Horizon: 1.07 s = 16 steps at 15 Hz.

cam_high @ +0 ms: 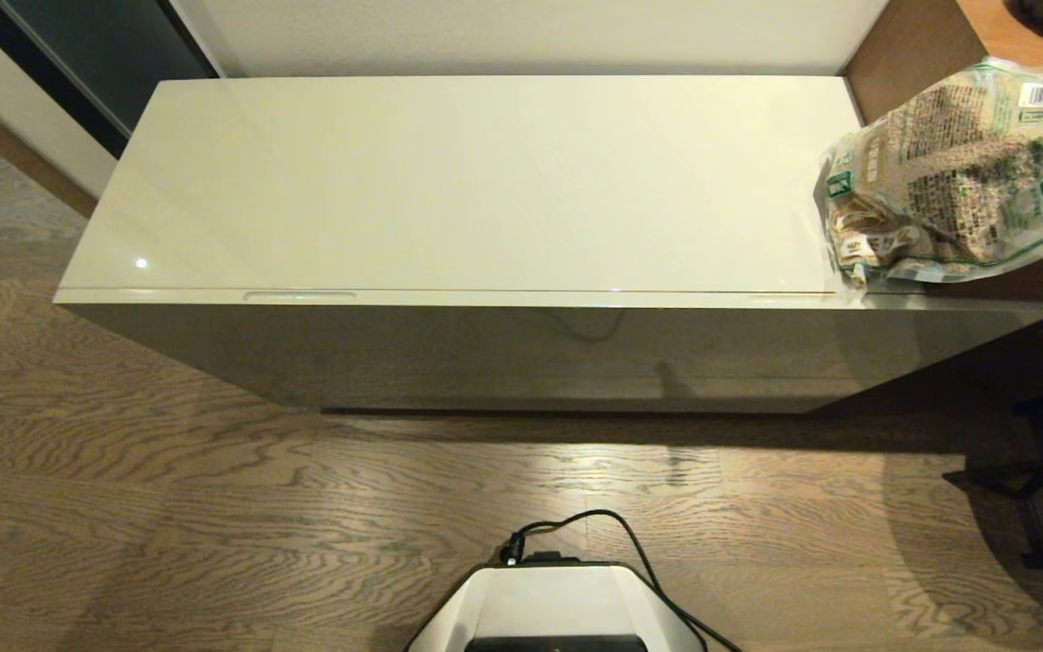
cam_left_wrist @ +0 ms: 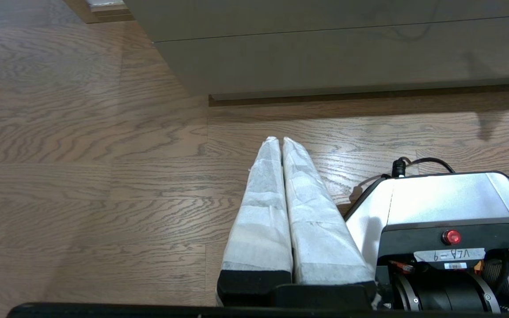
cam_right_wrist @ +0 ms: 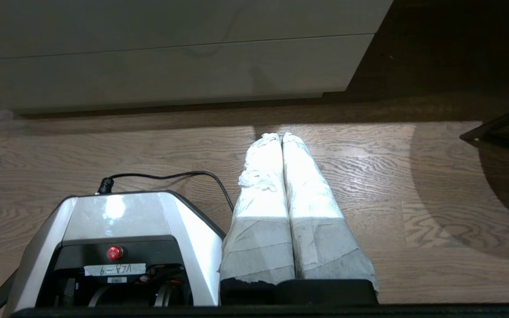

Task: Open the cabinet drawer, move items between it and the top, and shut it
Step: Open the drawer

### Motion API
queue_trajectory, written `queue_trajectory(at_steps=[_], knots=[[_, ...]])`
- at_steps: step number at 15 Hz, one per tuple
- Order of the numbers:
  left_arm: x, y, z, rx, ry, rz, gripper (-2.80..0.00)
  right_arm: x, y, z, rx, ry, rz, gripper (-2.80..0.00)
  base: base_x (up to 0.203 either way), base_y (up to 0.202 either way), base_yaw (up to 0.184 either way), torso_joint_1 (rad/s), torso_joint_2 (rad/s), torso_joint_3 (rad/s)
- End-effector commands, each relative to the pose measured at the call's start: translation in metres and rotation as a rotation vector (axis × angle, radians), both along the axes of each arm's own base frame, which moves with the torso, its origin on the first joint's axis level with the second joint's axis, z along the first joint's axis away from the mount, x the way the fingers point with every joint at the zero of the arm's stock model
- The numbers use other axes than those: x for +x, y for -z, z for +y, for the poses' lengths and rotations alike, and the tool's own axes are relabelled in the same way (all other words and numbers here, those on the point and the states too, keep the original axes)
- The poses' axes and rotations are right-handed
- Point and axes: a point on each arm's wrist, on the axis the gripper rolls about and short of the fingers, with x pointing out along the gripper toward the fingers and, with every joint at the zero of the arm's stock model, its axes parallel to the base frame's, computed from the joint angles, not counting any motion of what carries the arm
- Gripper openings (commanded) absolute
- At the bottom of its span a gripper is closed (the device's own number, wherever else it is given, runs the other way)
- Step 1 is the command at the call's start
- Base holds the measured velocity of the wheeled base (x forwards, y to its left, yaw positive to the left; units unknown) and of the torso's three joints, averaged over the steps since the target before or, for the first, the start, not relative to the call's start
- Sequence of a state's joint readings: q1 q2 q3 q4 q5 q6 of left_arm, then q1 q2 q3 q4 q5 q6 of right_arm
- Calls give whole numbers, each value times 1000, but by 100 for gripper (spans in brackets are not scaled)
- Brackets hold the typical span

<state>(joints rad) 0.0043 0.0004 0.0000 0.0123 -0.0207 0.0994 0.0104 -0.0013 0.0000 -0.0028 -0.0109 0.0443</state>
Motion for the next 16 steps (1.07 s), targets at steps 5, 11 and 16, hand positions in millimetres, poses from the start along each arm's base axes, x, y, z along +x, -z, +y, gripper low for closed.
queue_trajectory(at_steps=[5,11,16], knots=[[0,0,0,0,0,0,-280,-2,1,0,-7,-2,-21,-280,0,0,0,0,0,0],[0,0,0,0,0,0,-280,-12,-23,0,-27,-1,-71,-280,0,0,0,0,0,0],[0,0,0,0,0,0,-280,-91,-113,1,82,-116,-192,-280,0,0,0,0,0,0]])
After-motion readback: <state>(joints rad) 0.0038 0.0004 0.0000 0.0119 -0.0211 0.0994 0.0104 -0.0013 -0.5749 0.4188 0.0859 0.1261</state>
